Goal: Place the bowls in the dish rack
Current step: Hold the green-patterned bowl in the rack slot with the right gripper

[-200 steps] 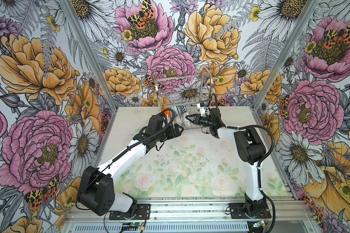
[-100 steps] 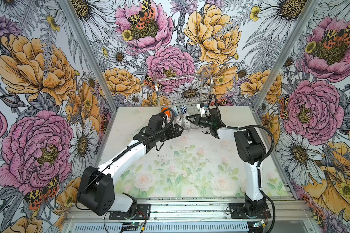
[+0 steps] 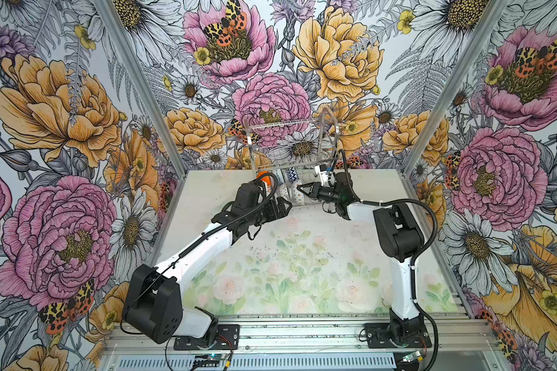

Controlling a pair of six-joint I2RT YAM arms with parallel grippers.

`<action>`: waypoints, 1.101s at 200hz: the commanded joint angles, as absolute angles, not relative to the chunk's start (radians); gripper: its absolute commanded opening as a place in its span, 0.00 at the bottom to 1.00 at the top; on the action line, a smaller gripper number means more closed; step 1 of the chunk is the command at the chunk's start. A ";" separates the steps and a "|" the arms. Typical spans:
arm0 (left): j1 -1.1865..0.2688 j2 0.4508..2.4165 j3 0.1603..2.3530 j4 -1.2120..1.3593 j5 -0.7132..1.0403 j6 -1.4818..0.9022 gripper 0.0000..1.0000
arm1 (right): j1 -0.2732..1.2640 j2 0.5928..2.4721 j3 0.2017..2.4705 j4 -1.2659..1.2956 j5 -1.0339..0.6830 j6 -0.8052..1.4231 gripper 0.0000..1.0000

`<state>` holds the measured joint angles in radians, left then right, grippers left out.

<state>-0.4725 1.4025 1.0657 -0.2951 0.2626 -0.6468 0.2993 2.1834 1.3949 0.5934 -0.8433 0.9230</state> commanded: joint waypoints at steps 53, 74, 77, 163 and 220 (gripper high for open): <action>-0.460 1.396 1.052 -0.275 0.275 -0.638 0.99 | 0.282 2.189 1.386 0.563 -0.881 0.910 0.00; -0.460 1.396 1.052 -0.275 0.276 -0.637 0.99 | 0.283 2.186 1.384 0.559 -0.883 0.904 0.00; -0.460 1.396 1.052 -0.274 0.276 -0.639 0.99 | 0.283 2.186 1.384 0.558 -0.882 0.901 0.00; -0.460 1.397 1.052 -0.275 0.278 -0.639 0.99 | 0.283 2.146 1.364 0.483 -0.844 0.810 0.00; -0.460 1.397 1.052 -0.274 0.278 -0.641 0.99 | 0.284 2.134 1.357 0.483 -0.840 0.797 0.00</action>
